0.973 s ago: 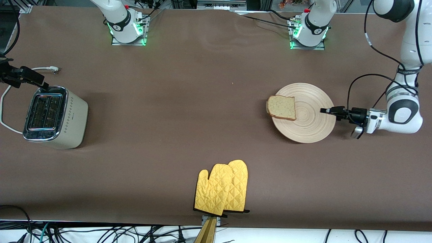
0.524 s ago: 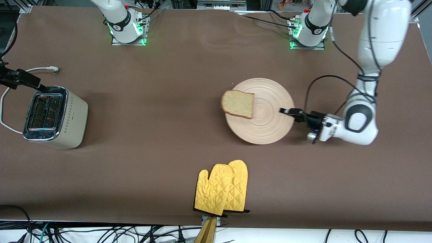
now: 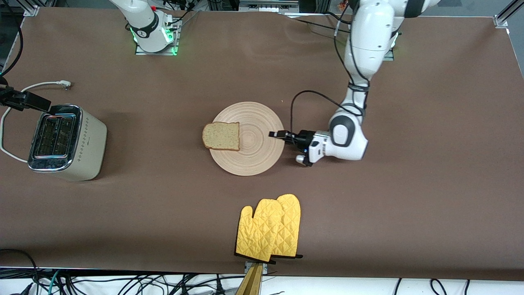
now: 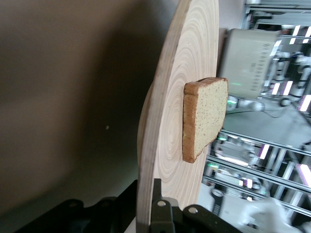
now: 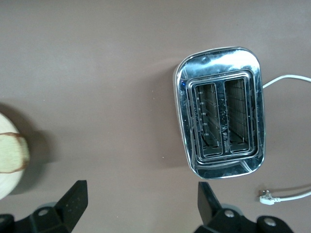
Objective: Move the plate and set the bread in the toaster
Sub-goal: 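Slide the plate with bread toward the toaster with the left gripper, then release the plate with the left gripper while the right gripper reaches the bread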
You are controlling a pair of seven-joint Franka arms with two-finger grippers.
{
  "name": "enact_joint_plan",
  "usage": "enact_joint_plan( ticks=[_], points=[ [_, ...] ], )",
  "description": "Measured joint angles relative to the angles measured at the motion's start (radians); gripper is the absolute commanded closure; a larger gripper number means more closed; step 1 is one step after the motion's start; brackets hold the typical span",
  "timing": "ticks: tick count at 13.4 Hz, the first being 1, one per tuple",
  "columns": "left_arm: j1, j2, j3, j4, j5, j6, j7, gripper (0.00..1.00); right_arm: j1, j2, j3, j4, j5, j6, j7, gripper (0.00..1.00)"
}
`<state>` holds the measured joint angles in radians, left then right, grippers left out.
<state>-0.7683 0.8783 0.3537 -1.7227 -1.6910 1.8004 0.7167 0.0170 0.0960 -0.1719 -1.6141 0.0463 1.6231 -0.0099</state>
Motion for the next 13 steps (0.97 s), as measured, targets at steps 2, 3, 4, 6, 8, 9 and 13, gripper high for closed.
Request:
enact_joint_plan(
  ticks=[2,3,4,6,8,9,13],
  points=[
    [-0.019,0.006,0.005,0.019,-0.002,0.032,-0.004,0.64,0.0,0.039,0.001,-0.006,0.046,-0.002,-0.01,0.0],
    [-0.018,0.006,0.011,0.025,-0.002,0.033,-0.008,0.34,0.004,0.067,0.004,-0.009,0.1,-0.002,-0.01,0.01],
    [-0.015,0.006,0.017,0.027,-0.002,0.033,-0.011,0.0,0.016,0.095,0.006,-0.011,0.155,-0.001,-0.01,0.01],
    [-0.009,0.006,0.028,0.029,-0.002,0.032,-0.012,0.0,0.078,0.151,0.011,-0.014,0.228,0.021,0.031,0.01],
    [0.01,0.002,0.039,0.03,-0.001,0.03,-0.012,0.0,0.214,0.21,0.018,-0.023,0.27,0.132,0.19,0.01],
    [0.033,-0.007,0.043,0.03,0.015,0.029,-0.012,0.0,0.304,0.245,0.021,-0.026,0.277,0.209,0.285,0.01],
    [0.275,-0.136,0.009,0.019,0.367,0.022,-0.027,0.0,0.506,0.352,0.026,-0.065,0.346,0.406,0.4,0.01]
  ],
)
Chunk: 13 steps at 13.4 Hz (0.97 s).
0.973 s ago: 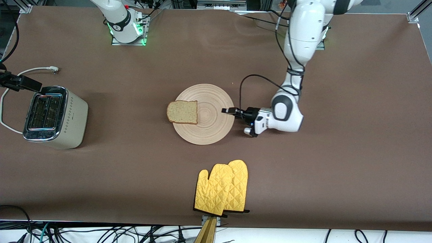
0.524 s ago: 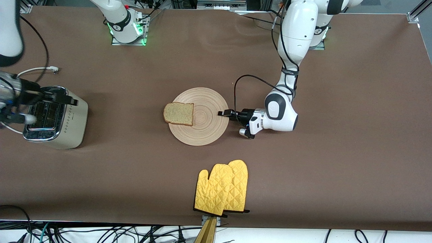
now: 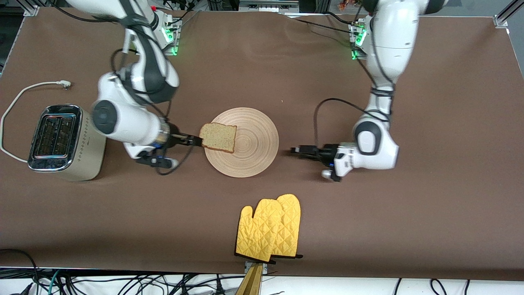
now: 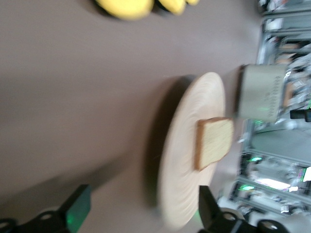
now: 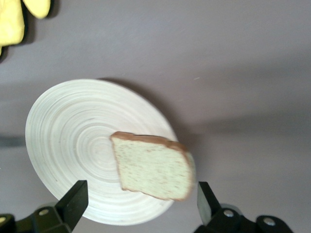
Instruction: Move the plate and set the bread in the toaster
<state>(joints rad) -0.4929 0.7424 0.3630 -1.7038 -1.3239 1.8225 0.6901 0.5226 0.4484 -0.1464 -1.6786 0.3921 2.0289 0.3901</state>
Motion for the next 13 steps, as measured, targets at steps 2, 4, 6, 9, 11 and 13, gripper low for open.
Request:
enact_joint_plan(
  ticks=[2,4,6,9,11,13],
  points=[
    [0.195,-0.1,-0.091,-0.004,0.269,-0.008,0.0,0.0,0.009,0.01,0.002,-0.088,0.054,0.099,-0.021,0.01],
    [0.383,-0.208,-0.204,-0.006,0.527,-0.016,0.001,0.0,0.009,0.011,0.002,-0.172,0.072,0.158,-0.077,0.01],
    [0.449,-0.32,-0.234,-0.007,0.722,-0.019,0.003,0.0,0.008,0.011,0.002,-0.24,0.076,0.204,-0.157,0.01],
    [0.451,-0.507,-0.239,-0.007,0.935,0.002,0.0,0.0,0.008,0.011,0.005,-0.32,0.096,0.268,-0.223,0.3],
    [0.452,-0.624,-0.239,-0.02,1.009,0.024,-0.001,0.0,0.008,0.008,0.011,-0.327,0.129,0.265,-0.252,0.53],
    [0.454,-0.713,-0.239,-0.054,1.048,0.019,-0.01,0.0,0.008,0.004,0.014,-0.327,0.205,0.25,-0.279,0.97]
  ],
)
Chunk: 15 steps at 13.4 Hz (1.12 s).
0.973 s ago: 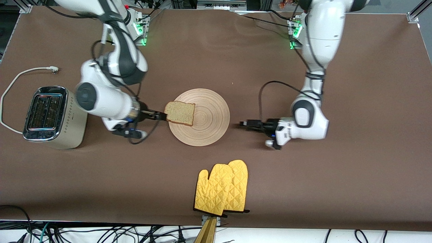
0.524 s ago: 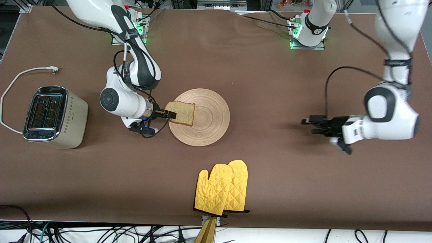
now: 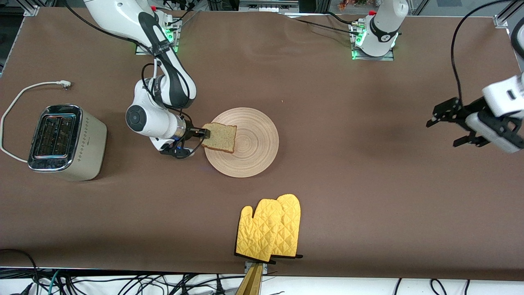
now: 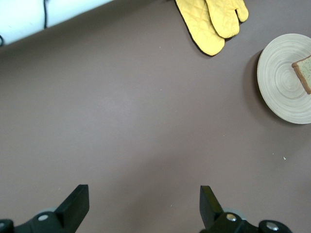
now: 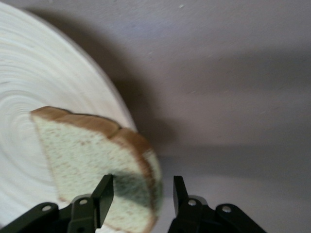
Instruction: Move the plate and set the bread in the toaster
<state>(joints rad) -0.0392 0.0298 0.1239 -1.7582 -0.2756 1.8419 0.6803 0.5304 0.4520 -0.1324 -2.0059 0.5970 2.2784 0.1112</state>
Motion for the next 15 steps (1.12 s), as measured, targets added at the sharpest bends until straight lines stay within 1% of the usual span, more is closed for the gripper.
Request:
enact_joint_plan(
  ticks=[1,2,4,6,8,9,10,13,15],
  points=[
    [0.0,-0.034,0.0,-0.012,0.037,-0.018,-0.044,0.0,-0.001,-0.002,-0.001,0.0,0.032,-0.025,-0.027,1.0],
    [0.001,-0.063,-0.003,-0.016,0.081,-0.052,-0.123,0.0,-0.002,-0.005,-0.002,0.001,0.048,-0.057,-0.051,1.0],
    [0.0,-0.123,-0.032,-0.011,0.151,-0.164,-0.319,0.0,-0.005,-0.014,-0.009,0.005,0.055,-0.104,-0.084,1.0],
    [-0.001,-0.161,-0.065,0.022,0.184,-0.286,-0.489,0.0,-0.006,-0.032,-0.022,0.009,0.055,-0.126,-0.09,1.0],
    [-0.001,-0.171,-0.071,0.059,0.217,-0.341,-0.57,0.0,-0.007,-0.052,-0.028,0.013,0.055,-0.143,-0.09,1.0],
    [-0.001,-0.17,-0.071,0.066,0.226,-0.347,-0.582,0.0,-0.007,-0.058,-0.03,0.016,0.055,-0.145,-0.09,0.65],
    [-0.001,-0.167,-0.071,0.067,0.227,-0.349,-0.589,0.0,-0.007,-0.059,-0.032,0.02,0.054,-0.145,-0.09,0.42],
    [-0.001,-0.155,-0.071,0.067,0.228,-0.353,-0.593,0.0,-0.007,-0.037,-0.038,0.021,0.036,-0.103,-0.09,0.4],
    [-0.001,-0.135,-0.071,0.079,0.229,-0.353,-0.593,0.0,-0.004,-0.006,-0.037,0.021,0.034,-0.072,-0.09,0.42]
  ],
)
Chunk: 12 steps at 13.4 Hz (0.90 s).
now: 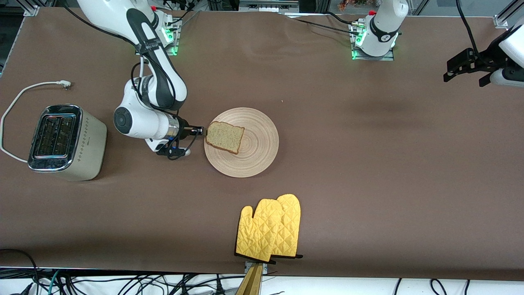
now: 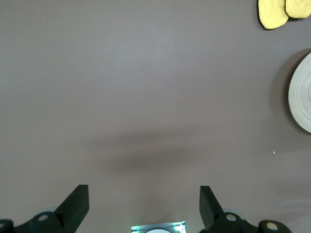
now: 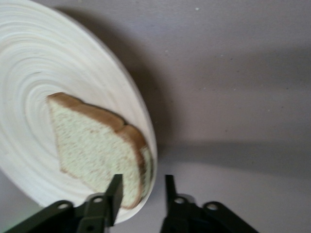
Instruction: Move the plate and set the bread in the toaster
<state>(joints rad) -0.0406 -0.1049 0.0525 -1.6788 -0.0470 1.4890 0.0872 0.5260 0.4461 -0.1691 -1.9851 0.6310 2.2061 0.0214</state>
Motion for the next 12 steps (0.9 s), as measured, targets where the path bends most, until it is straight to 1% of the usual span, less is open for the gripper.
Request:
enact_joint_plan(
  ticks=[2,3,4,6,8,9,10,11,12],
  points=[
    [0.0,0.031,-0.001,0.039,0.0,-0.001,0.0,0.0,0.002,0.017,0.003,0.0,0.0,0.011,0.0,0.46],
    [-0.001,0.049,-0.002,0.064,0.0,-0.001,0.0,0.0,0.005,0.019,0.004,0.0,0.0,0.012,0.0,0.53],
    [-0.002,0.067,-0.004,0.088,0.0,-0.002,-0.001,0.0,0.009,0.019,0.005,0.001,0.0,0.013,0.0,0.56],
    [-0.003,0.091,-0.011,0.121,0.0,-0.008,-0.016,0.0,0.017,0.019,0.006,0.003,0.0,0.013,0.0,0.57],
    [-0.003,0.096,-0.03,0.133,0.0,-0.028,-0.107,0.0,0.023,0.019,0.007,0.003,0.0,0.013,0.0,0.59],
    [-0.004,0.097,-0.036,0.136,0.0,-0.036,-0.154,0.0,0.027,0.019,0.007,0.003,0.0,0.013,0.0,0.67],
    [-0.004,0.097,-0.039,0.137,0.0,-0.039,-0.184,0.0,0.029,0.019,0.008,0.003,0.0,0.013,0.0,0.86],
    [-0.003,0.097,-0.039,0.138,0.0,-0.04,-0.199,0.0,0.031,0.019,0.009,0.003,-0.001,0.013,0.0,1.0],
    [-0.003,0.097,-0.039,0.138,0.0,-0.041,-0.204,0.0,0.031,0.019,0.009,0.003,-0.001,0.013,0.0,1.0]
  ],
)
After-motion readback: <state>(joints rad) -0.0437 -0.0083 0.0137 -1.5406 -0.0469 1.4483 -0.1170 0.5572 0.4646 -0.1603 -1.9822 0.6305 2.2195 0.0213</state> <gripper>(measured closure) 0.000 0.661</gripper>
